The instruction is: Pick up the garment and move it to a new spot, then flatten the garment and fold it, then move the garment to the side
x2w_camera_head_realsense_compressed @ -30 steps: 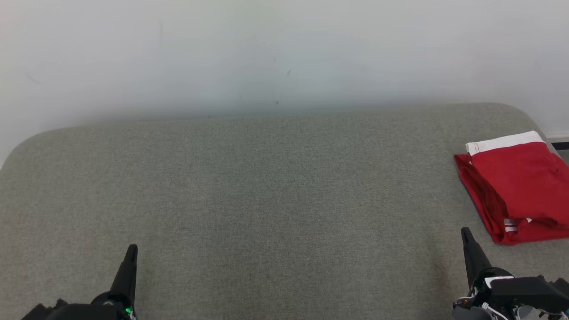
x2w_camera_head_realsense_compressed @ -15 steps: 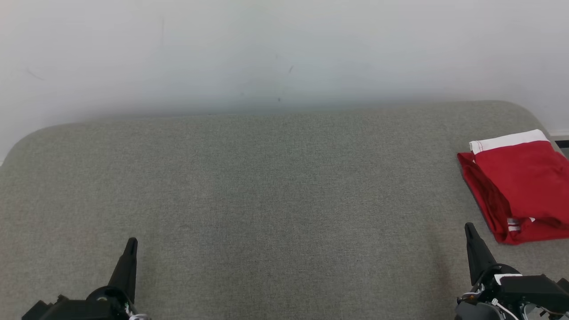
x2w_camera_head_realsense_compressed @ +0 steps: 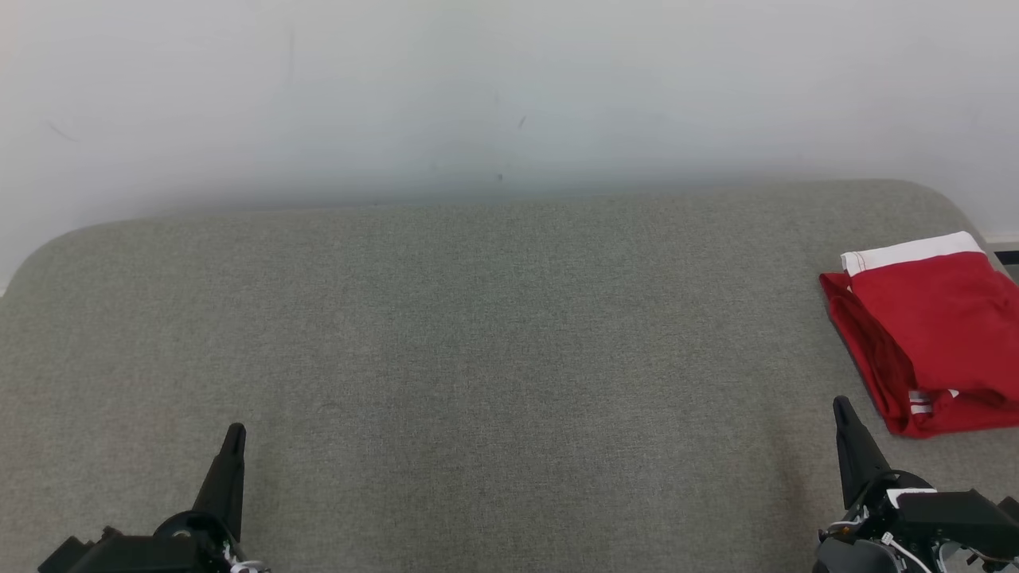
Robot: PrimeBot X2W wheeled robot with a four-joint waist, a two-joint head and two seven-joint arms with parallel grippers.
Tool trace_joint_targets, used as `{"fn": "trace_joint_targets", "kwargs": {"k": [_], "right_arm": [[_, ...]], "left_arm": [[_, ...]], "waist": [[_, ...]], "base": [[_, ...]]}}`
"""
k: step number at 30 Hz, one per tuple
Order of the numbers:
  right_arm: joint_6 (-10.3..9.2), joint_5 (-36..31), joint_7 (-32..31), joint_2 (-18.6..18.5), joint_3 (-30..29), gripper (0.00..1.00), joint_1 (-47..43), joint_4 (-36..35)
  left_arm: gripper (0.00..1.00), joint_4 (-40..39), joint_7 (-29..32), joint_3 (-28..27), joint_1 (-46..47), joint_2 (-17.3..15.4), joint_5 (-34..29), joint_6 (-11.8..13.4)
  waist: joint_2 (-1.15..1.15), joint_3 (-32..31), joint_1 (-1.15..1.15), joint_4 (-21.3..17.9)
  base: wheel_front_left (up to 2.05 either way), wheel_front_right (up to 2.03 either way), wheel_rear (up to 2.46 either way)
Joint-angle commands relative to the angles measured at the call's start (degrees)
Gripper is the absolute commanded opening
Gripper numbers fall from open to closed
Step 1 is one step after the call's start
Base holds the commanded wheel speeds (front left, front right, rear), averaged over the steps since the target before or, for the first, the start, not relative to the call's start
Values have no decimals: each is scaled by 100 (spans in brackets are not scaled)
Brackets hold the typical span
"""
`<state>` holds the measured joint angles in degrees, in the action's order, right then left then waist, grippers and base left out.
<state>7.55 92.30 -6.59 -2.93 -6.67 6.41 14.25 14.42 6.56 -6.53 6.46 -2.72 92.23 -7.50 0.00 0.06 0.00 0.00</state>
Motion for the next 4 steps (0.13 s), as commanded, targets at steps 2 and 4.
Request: {"fn": "trace_joint_targets", "kwargs": {"k": [2, 4], "right_arm": [[-12, 7, -20, 13, -10, 0, 21, -14], [-12, 7, -20, 13, -10, 0, 21, -14]], "left_arm": [[0, -19, 24, -17, 29, -30, 24, -4], [0, -19, 24, -17, 29, -30, 25, -4]], "waist": [[0, 0, 0, 0], [0, 0, 0, 0]], "base": [[0, 0, 0], [0, 0, 0]]}}
